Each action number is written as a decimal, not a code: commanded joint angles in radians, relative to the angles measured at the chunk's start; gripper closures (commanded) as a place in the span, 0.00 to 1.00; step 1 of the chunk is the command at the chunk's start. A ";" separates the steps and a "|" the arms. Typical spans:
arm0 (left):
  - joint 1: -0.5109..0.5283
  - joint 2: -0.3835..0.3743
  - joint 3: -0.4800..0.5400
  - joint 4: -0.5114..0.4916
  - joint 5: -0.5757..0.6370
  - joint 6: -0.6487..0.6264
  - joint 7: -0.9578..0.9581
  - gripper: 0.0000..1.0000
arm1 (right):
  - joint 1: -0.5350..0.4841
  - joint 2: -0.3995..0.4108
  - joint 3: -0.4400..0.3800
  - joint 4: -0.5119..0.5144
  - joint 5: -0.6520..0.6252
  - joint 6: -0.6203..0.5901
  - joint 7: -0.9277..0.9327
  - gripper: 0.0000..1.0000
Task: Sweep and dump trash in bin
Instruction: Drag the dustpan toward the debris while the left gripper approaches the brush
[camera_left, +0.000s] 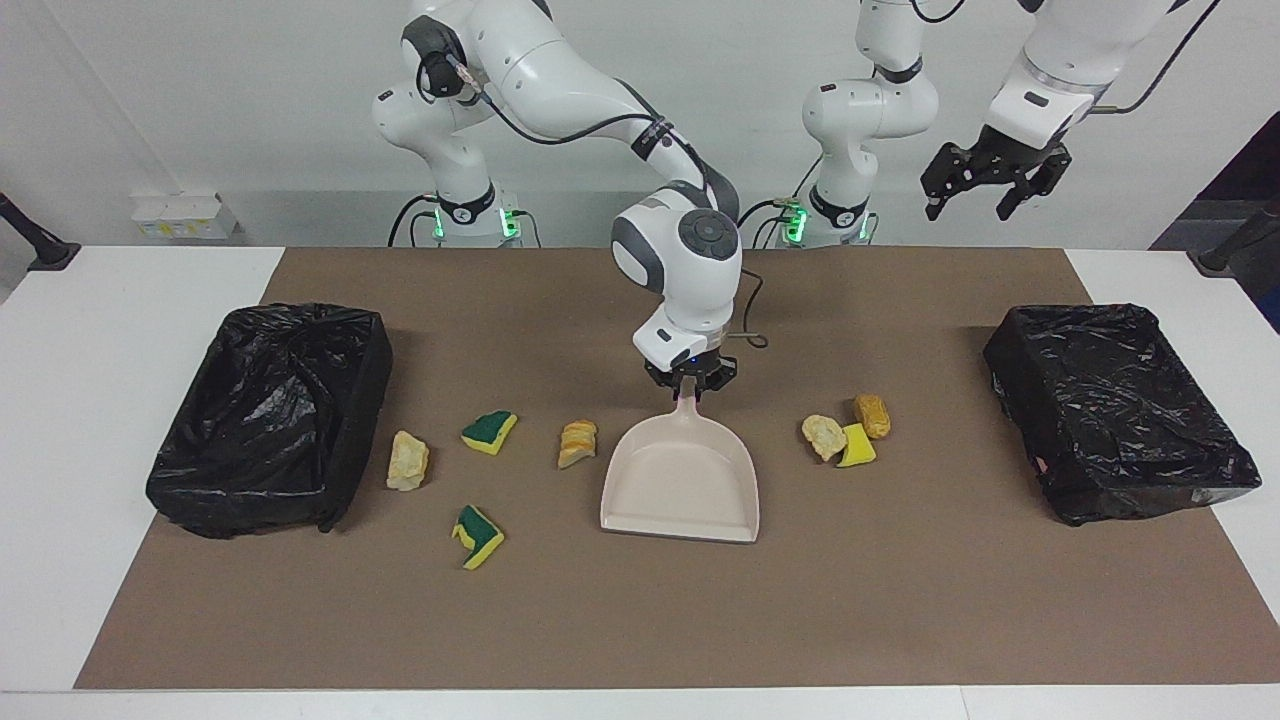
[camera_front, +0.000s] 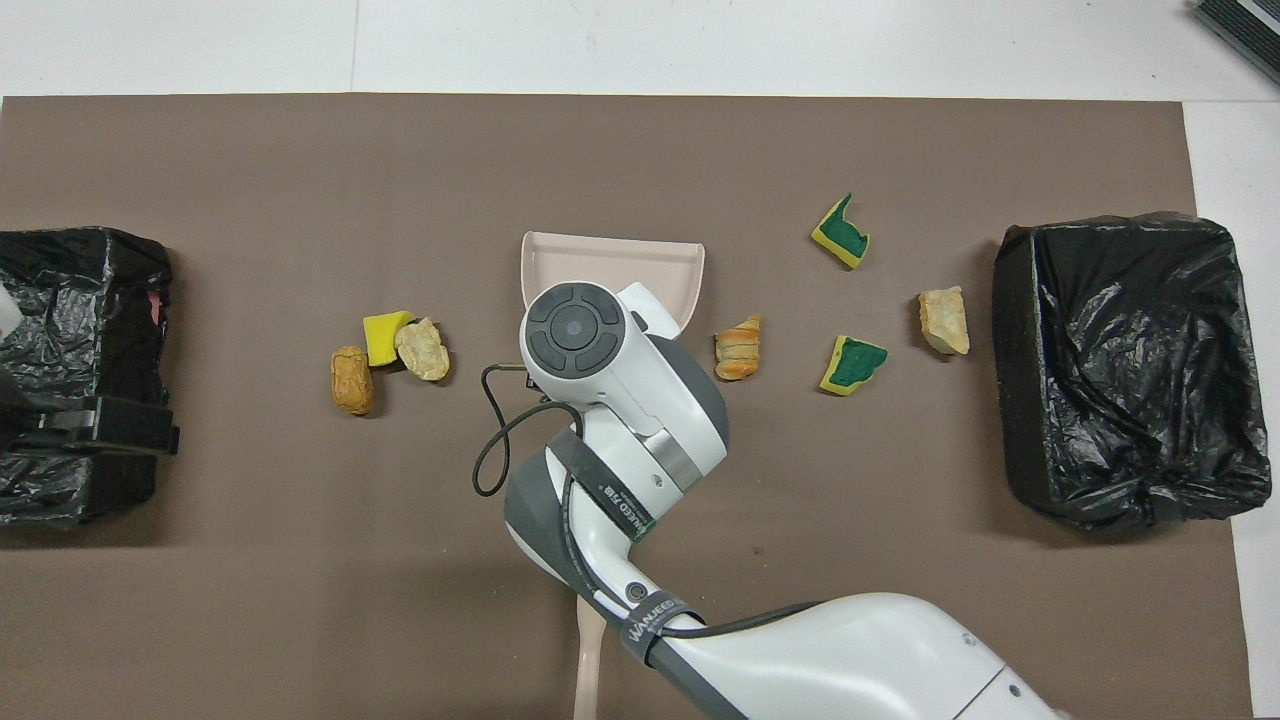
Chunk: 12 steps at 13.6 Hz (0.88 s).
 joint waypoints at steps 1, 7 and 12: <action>-0.016 -0.059 0.012 -0.075 -0.008 0.021 0.000 0.00 | -0.028 -0.049 0.008 -0.018 -0.022 0.002 -0.068 1.00; -0.186 -0.297 0.012 -0.448 -0.028 0.175 -0.016 0.00 | -0.062 -0.064 0.008 -0.018 -0.042 -0.042 -0.671 1.00; -0.335 -0.383 0.007 -0.647 -0.118 0.230 -0.113 0.00 | -0.108 -0.064 0.008 -0.018 -0.045 -0.125 -1.207 1.00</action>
